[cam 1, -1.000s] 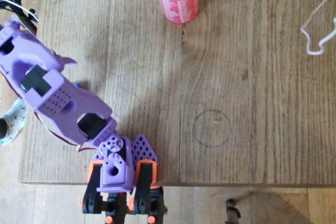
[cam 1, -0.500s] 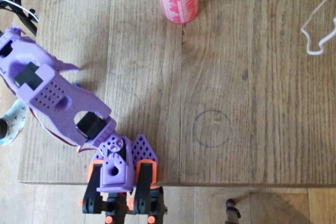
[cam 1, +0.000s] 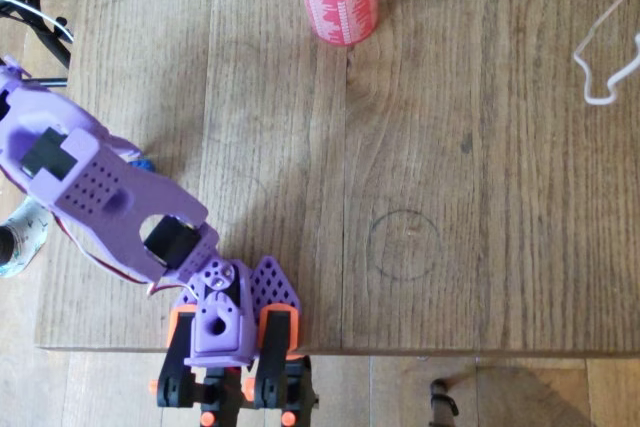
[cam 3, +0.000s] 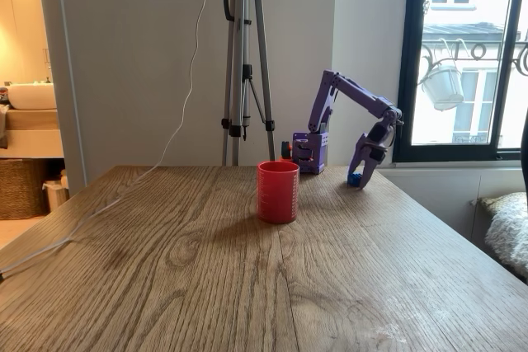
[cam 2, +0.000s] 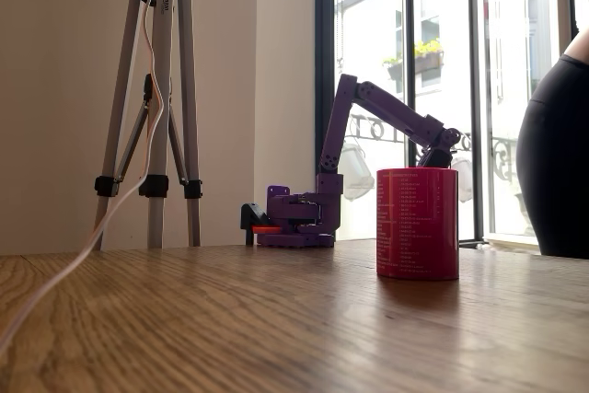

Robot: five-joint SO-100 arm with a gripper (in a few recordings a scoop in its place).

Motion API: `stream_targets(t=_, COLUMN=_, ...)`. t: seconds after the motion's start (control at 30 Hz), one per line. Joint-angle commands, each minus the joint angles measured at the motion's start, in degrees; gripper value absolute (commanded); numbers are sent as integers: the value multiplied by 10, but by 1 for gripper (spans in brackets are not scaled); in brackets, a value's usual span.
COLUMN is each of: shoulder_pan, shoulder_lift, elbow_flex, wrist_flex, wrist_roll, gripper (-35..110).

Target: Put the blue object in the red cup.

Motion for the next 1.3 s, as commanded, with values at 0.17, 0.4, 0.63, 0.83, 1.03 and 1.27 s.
stream_targets(t=0.17, shoulder_pan=50, shoulder_lift=31, elbow_flex=8, wrist_flex=-23, wrist_roll=-5, gripper=1)
stream_targets(t=0.4, shoulder_pan=69, shoulder_lift=79, elbow_flex=11, wrist_flex=-18, wrist_roll=-24, gripper=1)
stream_targets(t=0.63, shoulder_pan=156, shoulder_lift=217, elbow_flex=-52, wrist_flex=25, wrist_roll=-70, gripper=1)
stream_targets(t=0.83, shoulder_pan=260, shoulder_lift=273, elbow_flex=-175, wrist_flex=64, wrist_roll=-143, gripper=1)
stream_targets(t=1.03, shoulder_pan=350, shoulder_lift=287, elbow_flex=-294, wrist_flex=86, wrist_roll=-247, gripper=1)
stream_targets(t=1.27, shoulder_pan=503, shoulder_lift=289, elbow_flex=-352, wrist_flex=13, wrist_roll=-406, gripper=1)
